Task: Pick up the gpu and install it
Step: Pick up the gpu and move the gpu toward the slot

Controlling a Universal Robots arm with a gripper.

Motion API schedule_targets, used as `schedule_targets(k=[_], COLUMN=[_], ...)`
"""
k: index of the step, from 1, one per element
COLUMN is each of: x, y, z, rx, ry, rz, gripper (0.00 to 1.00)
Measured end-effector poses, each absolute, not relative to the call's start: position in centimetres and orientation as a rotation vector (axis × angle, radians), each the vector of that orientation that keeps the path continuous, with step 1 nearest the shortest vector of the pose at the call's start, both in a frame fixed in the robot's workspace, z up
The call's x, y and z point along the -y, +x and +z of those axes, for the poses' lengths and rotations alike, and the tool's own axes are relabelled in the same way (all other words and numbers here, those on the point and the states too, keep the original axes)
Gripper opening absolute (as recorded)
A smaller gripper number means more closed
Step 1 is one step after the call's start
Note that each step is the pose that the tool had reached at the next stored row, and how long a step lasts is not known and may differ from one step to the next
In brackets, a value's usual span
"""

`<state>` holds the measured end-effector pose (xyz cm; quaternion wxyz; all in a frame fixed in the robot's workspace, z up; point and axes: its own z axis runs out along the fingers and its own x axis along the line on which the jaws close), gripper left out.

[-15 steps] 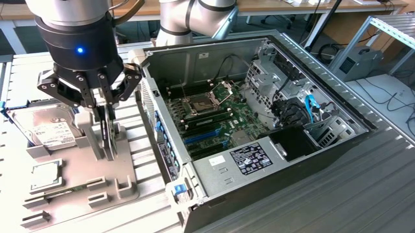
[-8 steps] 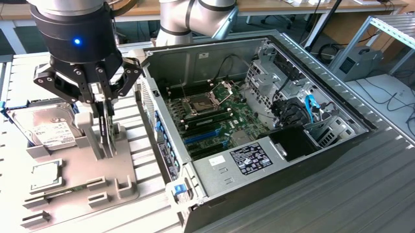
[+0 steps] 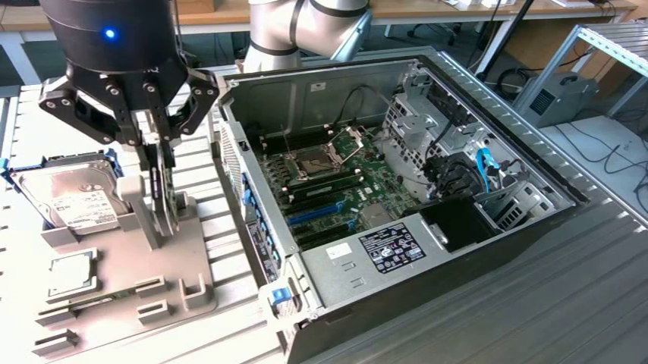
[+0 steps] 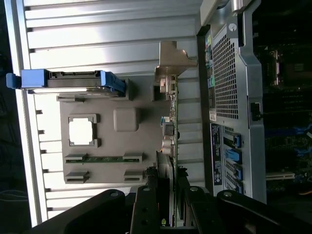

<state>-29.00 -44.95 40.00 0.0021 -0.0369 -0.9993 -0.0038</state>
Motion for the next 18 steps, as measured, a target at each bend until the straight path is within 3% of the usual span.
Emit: schedule_targets(k=[18], x=[44.95], y=[-29.0], z=[41.0], rx=[3.135], ry=[-0.116], rz=[-0.012], gripper=[0.26])
